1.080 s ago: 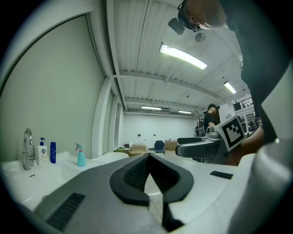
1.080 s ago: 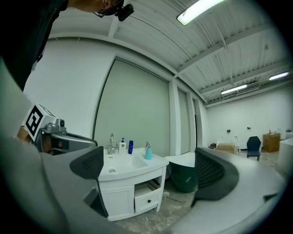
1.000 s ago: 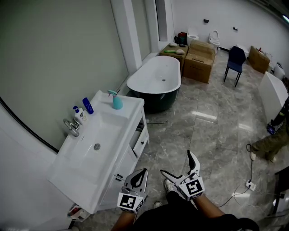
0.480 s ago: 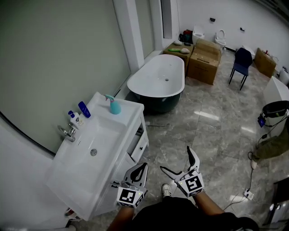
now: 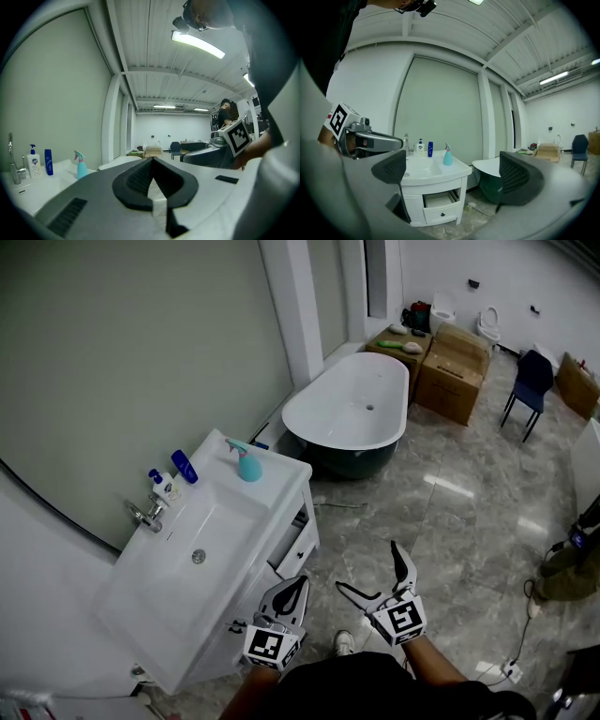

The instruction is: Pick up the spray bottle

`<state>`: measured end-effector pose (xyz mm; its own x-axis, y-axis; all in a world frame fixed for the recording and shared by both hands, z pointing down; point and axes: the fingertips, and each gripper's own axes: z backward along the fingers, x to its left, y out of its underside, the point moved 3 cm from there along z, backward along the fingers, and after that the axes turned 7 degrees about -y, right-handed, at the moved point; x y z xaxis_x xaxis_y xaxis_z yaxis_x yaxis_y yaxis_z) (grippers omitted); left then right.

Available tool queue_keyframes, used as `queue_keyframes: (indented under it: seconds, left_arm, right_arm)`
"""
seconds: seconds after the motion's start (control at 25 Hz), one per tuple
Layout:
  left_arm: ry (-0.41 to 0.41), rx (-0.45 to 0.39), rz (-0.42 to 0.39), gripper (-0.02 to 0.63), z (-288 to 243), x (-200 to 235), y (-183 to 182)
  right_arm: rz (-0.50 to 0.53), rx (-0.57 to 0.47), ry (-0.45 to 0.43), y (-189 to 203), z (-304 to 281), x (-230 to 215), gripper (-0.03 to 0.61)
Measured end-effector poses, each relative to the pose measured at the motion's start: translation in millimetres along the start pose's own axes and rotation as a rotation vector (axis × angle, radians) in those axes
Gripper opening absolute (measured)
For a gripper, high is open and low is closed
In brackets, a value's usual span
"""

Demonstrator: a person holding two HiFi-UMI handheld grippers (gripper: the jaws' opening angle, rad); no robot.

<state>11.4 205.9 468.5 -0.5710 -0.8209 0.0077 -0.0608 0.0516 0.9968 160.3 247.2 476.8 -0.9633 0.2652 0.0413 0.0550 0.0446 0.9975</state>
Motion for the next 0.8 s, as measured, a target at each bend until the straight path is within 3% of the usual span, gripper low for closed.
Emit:
queue_keyframes:
  seconds: [0.48,0.8]
  left_arm:
    - [-0.089,0.025,0.03,-0.003,-22.3,32.8,16.8]
    - [-0.137,0.013,0.054,-0.003,-43.7,89.6,22.0]
  right_arm:
    - [0.051,0.066,-0.087,16.9,-49.4,-20.2,0.591]
    - [0.067,0.062,-0.148,14.1,-118.3,-24.2,0.591]
